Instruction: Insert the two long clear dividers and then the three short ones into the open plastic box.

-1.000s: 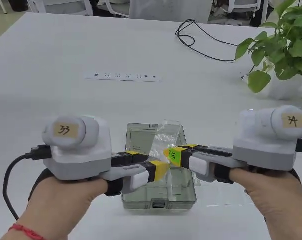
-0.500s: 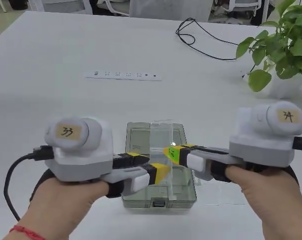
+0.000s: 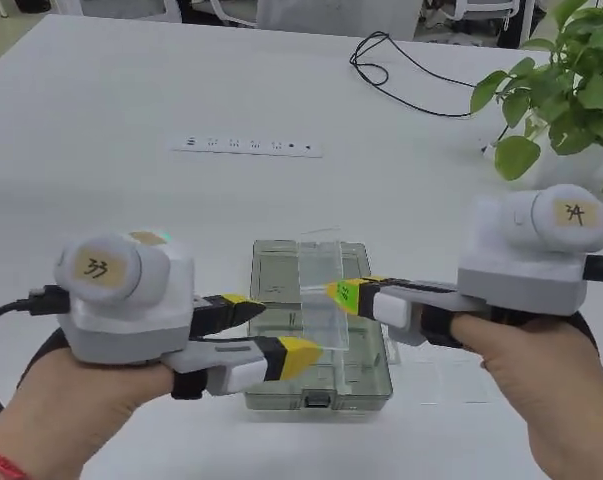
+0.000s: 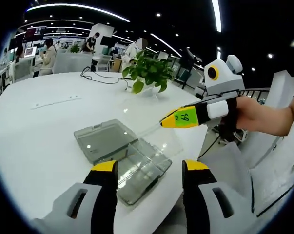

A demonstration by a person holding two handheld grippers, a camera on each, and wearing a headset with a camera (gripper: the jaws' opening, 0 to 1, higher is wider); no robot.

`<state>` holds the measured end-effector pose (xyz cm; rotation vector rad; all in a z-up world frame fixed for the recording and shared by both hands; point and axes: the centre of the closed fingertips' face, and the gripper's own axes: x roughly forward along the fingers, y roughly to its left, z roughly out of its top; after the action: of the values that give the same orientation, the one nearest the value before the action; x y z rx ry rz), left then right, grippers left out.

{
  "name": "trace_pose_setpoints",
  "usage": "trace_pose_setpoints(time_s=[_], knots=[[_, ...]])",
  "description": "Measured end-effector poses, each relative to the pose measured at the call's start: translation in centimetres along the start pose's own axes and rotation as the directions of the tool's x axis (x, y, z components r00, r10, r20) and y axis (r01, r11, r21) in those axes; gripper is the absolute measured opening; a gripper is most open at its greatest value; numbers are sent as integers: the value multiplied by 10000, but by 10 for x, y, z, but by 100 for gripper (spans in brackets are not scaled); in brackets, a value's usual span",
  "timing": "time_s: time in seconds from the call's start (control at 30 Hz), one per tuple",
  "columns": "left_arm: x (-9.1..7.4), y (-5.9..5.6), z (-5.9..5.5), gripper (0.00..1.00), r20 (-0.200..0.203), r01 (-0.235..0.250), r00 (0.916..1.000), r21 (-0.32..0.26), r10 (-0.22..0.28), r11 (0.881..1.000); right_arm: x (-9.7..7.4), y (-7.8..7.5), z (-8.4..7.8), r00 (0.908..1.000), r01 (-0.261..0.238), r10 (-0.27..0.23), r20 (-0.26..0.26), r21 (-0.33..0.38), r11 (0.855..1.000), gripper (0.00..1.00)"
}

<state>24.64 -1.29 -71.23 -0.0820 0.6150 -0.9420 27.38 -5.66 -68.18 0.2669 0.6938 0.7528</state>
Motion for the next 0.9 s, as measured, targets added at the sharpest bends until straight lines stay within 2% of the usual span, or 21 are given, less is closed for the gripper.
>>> trace_pose_setpoints(time_s=[0.13,0.2,0.33,0.47,0.6,0.7,0.8,0.9], knots=[[-6,5,-4,63,-136,148,9998,324,-144,9994,3,1,3,9999,96,-95,-81,88,9999,7],[-9,9,-8,68,-245,128,9996,721,-110,9973,5,3,4,9999,115,-113,-116,162,9998,7],[-13,13,-13,75,-347,317,9990,962,-285,9949,9,7,6,9997,190,-187,-142,200,9996,7],[-14,14,-20,86,-593,591,9969,1426,-511,9880,11,8,10,9994,352,-352,-1,40,9994,7],[-15,15,-23,92,-659,843,9951,1725,-739,9814,15,7,7,9980,610,-609,-188,61,9981,7],[-16,16,-24,98,-697,945,9942,1925,-824,9767,17,3,0,9910,1197,-1168,-653,426,9919,7],[-16,17,-28,100,-833,1141,9916,2098,-985,9711,20,1,-2,9867,1419,-1352,-900,723,9872,6],[-18,19,-33,100,-988,1335,9887,2352,-1129,9627,23,-4,-5,9755,1903,-1775,-1301,936,9773,6]])
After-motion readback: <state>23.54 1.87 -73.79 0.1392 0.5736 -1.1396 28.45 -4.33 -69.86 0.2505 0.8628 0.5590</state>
